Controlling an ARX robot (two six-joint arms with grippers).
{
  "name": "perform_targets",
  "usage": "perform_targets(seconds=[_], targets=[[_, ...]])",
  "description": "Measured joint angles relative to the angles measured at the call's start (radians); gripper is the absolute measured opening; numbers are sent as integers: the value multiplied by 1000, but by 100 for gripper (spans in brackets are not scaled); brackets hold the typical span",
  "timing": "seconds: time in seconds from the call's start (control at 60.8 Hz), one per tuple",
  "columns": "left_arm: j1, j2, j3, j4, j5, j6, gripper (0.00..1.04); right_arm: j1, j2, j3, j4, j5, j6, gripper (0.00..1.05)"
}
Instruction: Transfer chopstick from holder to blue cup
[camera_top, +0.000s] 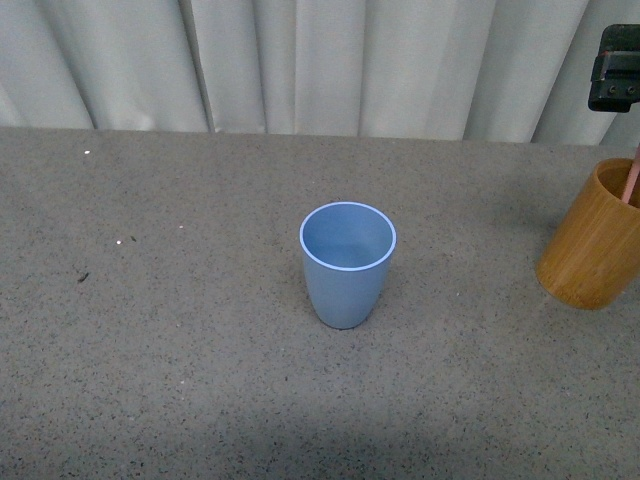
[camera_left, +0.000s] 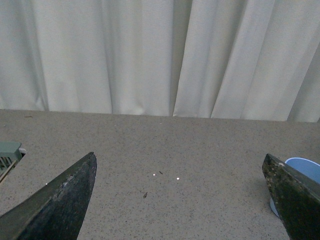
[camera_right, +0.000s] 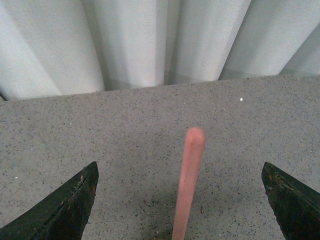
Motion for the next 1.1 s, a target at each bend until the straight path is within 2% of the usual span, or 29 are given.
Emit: perform_targets(seconds=[0.214,0.773,0.905,0.954,1.102], targets=[[0,0,0,0,0,0,98,0,93,54,32,-7,2,95],[0,0,0,0,0,0,98,-2,172,59,267,-2,65,94],[0,0,0,0,0,0,98,-1,187,39,286,-3,69,74],[0,0,0,0,0,0,98,-1,195,27,298,-2,77,61],[0,0,0,0,0,0,98,0,196,6,312,-13,87,38]])
